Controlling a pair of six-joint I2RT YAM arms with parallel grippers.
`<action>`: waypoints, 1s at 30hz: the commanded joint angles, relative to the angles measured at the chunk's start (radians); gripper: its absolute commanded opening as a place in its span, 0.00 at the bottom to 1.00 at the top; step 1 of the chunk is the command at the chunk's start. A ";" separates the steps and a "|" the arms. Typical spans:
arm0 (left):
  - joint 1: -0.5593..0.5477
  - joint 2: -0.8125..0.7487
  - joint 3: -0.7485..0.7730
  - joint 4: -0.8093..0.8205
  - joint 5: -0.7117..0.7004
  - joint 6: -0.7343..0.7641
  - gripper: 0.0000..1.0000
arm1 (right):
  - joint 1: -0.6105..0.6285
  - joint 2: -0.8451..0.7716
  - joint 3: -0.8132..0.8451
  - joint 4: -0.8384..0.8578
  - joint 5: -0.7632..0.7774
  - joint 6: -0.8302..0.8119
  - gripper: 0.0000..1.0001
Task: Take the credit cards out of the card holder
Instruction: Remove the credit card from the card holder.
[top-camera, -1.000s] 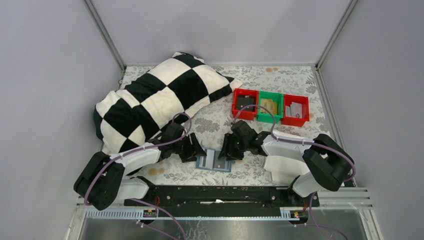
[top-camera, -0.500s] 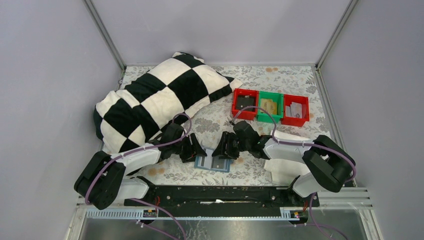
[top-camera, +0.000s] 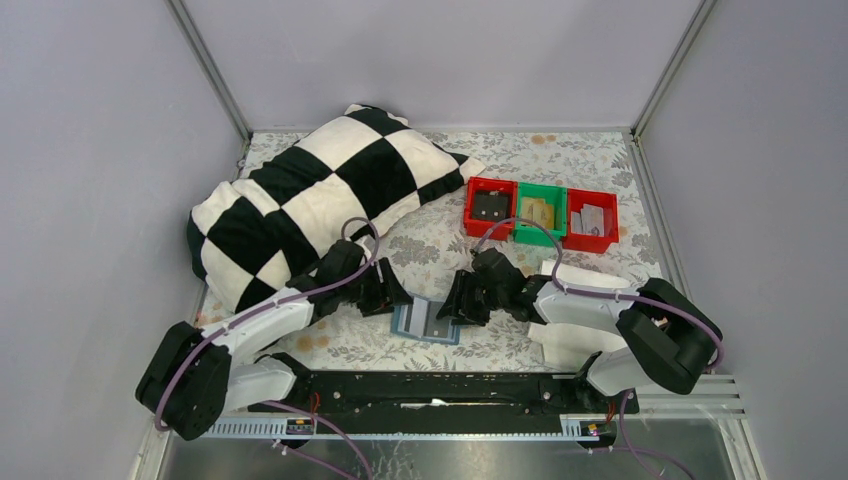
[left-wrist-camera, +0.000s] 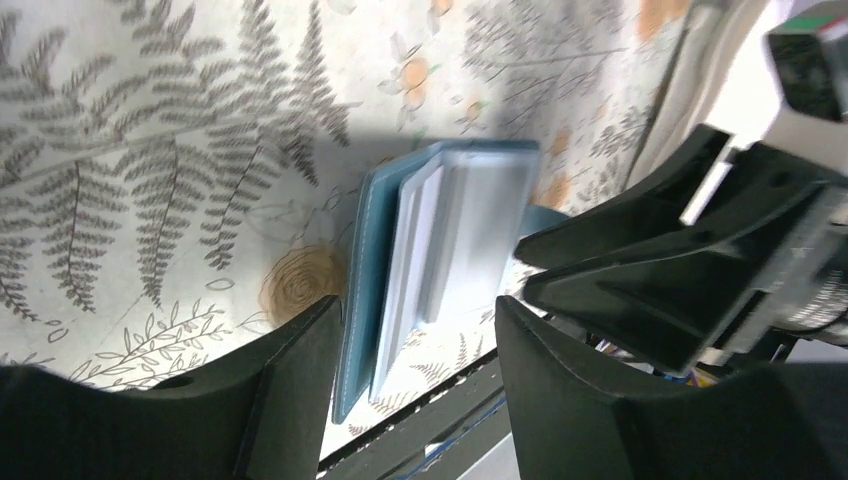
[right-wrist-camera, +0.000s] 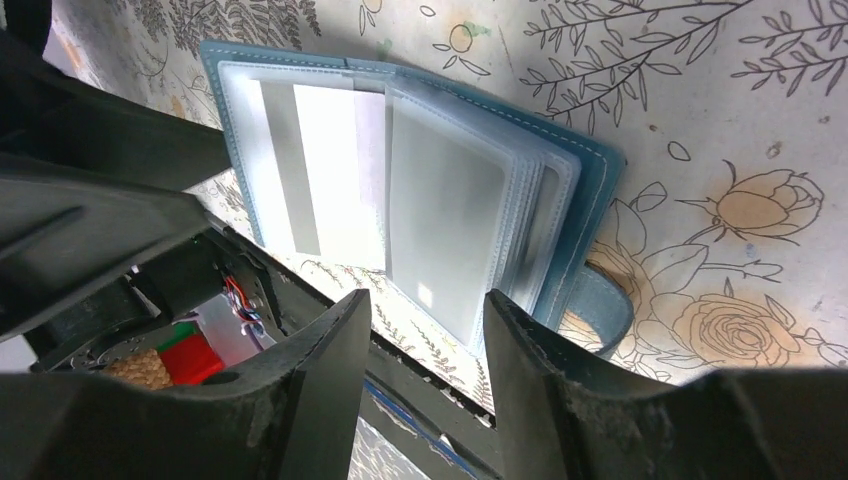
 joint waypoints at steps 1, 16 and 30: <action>-0.026 -0.061 0.085 -0.025 -0.069 0.045 0.62 | 0.009 0.007 0.006 0.004 0.018 -0.009 0.53; -0.045 0.006 0.057 0.056 0.025 0.048 0.62 | 0.009 0.010 -0.002 -0.009 0.046 -0.005 0.53; -0.045 0.142 -0.019 0.158 0.056 0.032 0.62 | 0.010 0.002 -0.028 0.010 0.057 0.019 0.55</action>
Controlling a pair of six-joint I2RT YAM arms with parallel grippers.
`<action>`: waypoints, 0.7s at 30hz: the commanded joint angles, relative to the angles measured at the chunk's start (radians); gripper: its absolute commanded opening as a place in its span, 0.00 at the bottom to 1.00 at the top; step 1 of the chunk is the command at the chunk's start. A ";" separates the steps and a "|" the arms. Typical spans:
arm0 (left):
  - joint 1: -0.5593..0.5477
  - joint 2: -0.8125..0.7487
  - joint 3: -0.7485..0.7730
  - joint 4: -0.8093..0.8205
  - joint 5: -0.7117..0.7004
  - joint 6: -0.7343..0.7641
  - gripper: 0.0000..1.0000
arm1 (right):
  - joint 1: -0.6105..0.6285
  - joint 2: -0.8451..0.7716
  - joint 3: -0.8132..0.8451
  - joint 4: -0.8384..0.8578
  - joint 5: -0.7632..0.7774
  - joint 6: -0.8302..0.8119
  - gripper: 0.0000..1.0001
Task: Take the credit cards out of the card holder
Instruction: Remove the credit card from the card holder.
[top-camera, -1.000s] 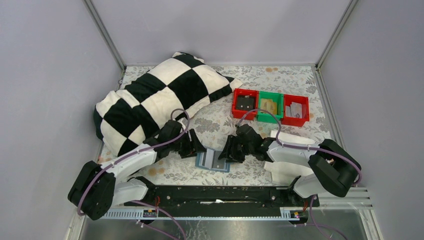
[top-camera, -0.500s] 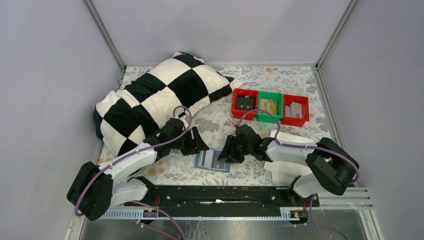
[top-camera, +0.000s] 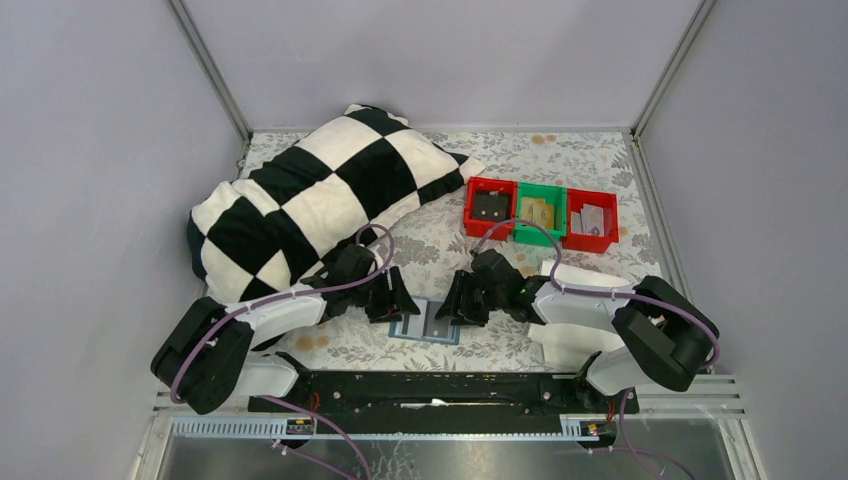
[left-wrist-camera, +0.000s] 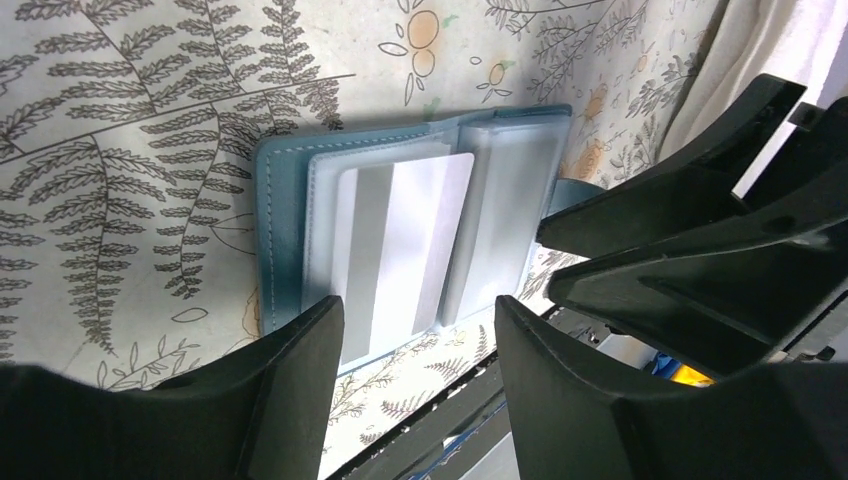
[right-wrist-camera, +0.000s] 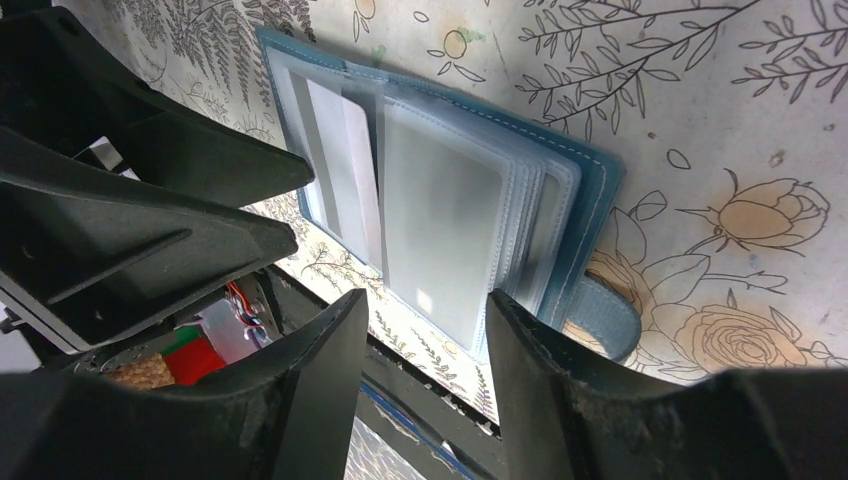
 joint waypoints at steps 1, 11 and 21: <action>-0.003 0.040 -0.018 0.066 0.007 0.003 0.62 | 0.008 -0.014 -0.027 0.001 0.048 0.008 0.55; -0.003 0.072 -0.046 0.123 0.017 -0.012 0.62 | 0.008 0.021 -0.053 0.176 -0.032 0.062 0.54; -0.002 0.066 -0.052 0.143 0.025 -0.019 0.61 | 0.007 -0.054 -0.064 0.319 -0.063 0.053 0.53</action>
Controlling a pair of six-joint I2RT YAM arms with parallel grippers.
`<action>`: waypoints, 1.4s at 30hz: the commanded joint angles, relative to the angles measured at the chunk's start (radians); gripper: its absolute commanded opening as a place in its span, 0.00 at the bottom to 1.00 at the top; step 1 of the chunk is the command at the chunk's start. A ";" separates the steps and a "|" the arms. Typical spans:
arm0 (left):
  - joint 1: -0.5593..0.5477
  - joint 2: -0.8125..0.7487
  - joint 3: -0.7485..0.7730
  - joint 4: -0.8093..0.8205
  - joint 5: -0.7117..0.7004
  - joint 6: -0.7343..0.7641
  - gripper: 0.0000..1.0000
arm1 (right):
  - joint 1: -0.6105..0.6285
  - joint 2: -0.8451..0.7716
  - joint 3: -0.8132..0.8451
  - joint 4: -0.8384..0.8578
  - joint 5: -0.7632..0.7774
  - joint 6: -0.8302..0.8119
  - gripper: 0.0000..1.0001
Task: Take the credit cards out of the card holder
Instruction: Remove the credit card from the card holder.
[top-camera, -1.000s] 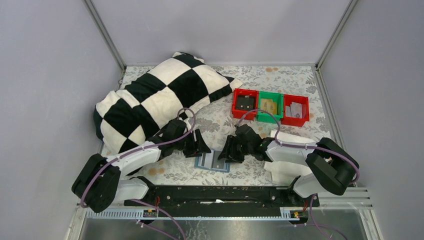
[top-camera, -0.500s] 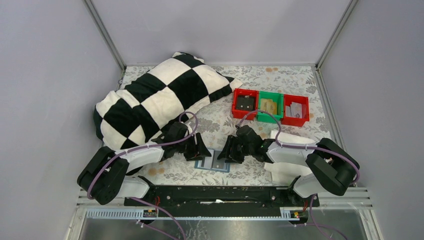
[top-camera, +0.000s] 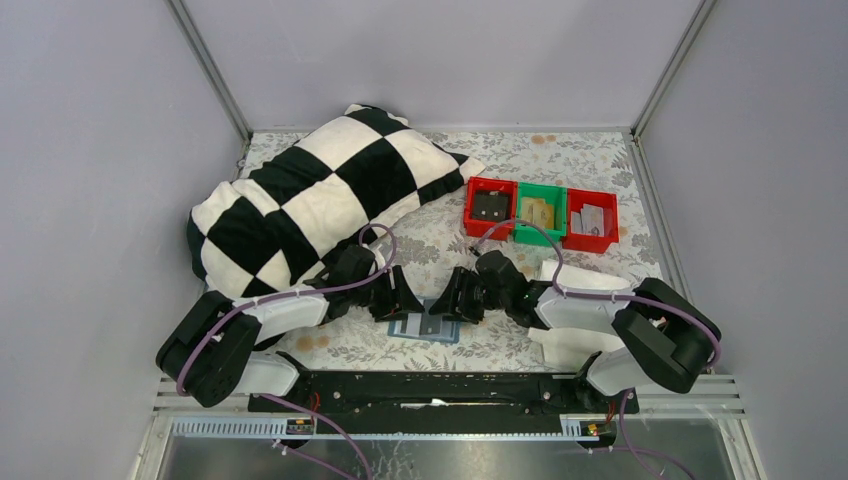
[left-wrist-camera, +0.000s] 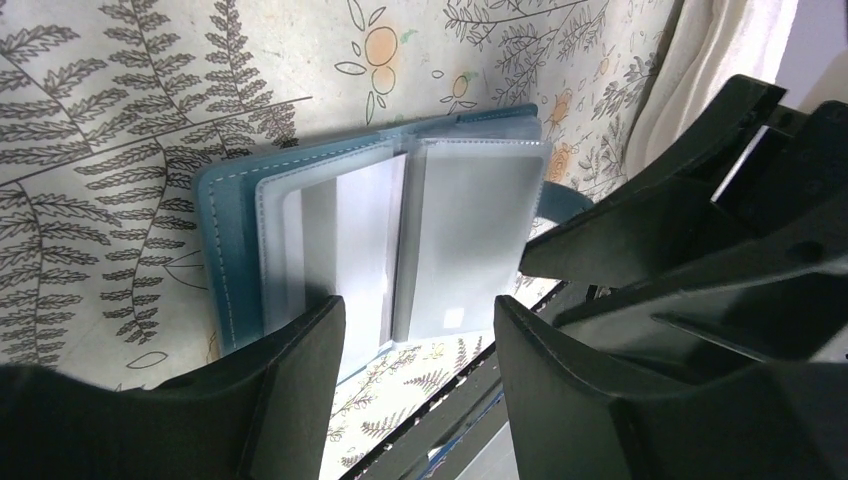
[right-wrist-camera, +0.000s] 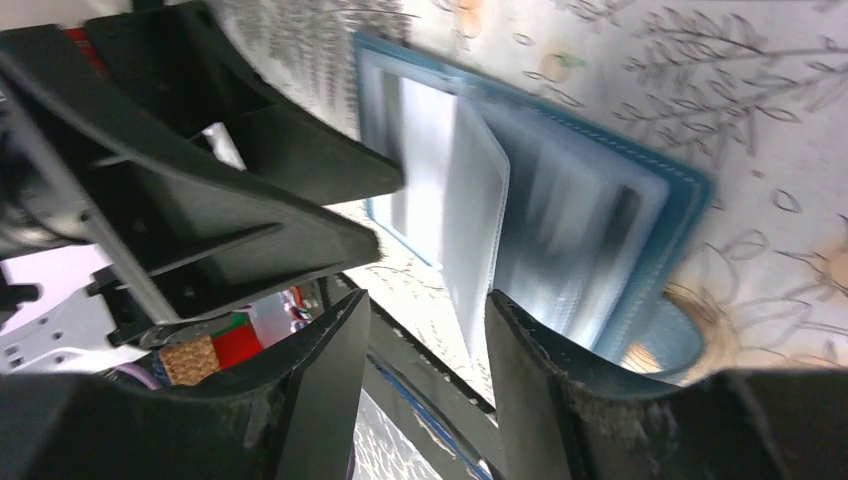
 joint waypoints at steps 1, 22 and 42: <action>-0.003 0.011 -0.020 0.003 -0.024 0.012 0.61 | 0.008 -0.051 -0.017 0.165 -0.025 0.012 0.54; 0.202 -0.333 0.254 -0.461 -0.116 0.117 0.66 | 0.033 0.185 0.169 0.235 -0.113 -0.029 0.54; 0.159 -0.259 0.071 -0.169 0.132 0.003 0.67 | -0.018 0.059 0.128 -0.018 -0.032 -0.089 0.41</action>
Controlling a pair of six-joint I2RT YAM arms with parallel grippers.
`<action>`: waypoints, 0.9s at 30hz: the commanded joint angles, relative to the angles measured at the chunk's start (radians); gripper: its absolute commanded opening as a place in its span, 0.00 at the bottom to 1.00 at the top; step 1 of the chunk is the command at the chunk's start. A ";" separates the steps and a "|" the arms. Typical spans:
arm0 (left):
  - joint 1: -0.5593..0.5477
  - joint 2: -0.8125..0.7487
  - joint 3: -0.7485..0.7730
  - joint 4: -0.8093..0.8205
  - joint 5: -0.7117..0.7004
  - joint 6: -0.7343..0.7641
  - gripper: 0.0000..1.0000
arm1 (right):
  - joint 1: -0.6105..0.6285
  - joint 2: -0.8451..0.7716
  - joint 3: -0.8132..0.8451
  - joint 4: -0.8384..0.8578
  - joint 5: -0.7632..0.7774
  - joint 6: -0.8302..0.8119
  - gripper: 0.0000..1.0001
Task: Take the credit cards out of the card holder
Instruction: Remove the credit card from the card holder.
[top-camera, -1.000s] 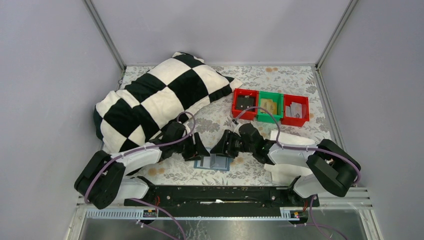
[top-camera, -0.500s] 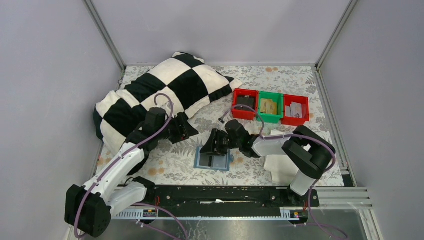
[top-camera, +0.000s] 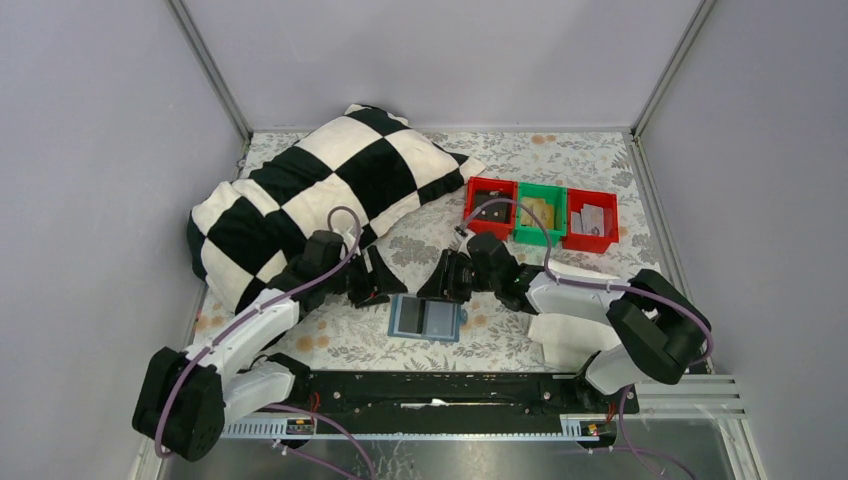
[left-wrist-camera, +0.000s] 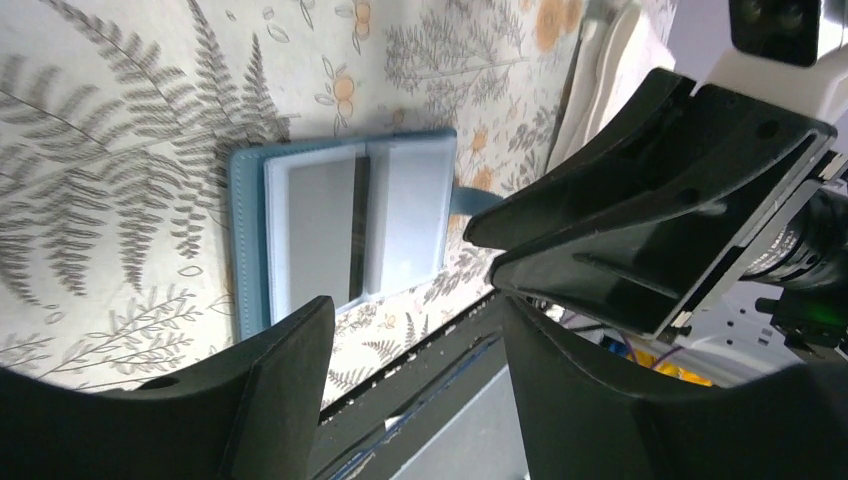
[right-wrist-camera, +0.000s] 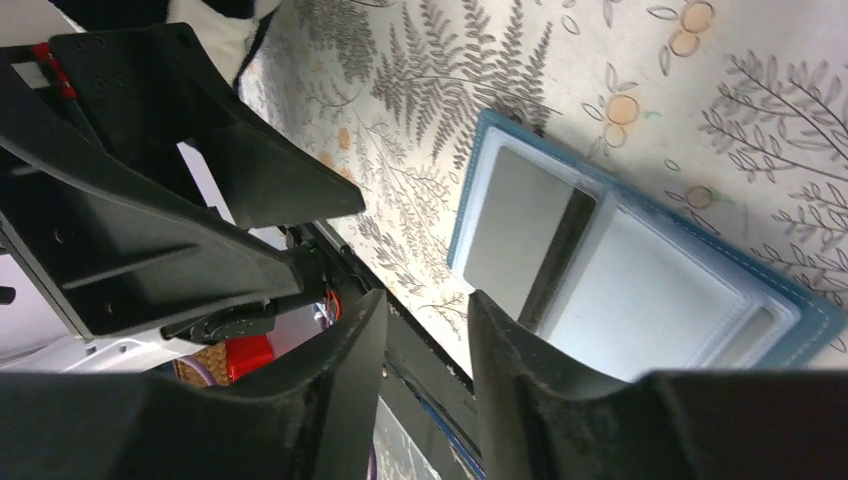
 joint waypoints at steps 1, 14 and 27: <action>-0.037 0.068 -0.044 0.199 0.099 -0.060 0.67 | -0.003 0.017 -0.037 -0.030 0.005 0.009 0.40; -0.061 0.249 -0.134 0.380 0.084 -0.089 0.65 | 0.001 0.164 -0.049 0.126 -0.077 0.093 0.36; -0.061 0.351 -0.155 0.375 0.049 -0.048 0.64 | 0.005 0.209 -0.033 -0.033 0.046 0.127 0.34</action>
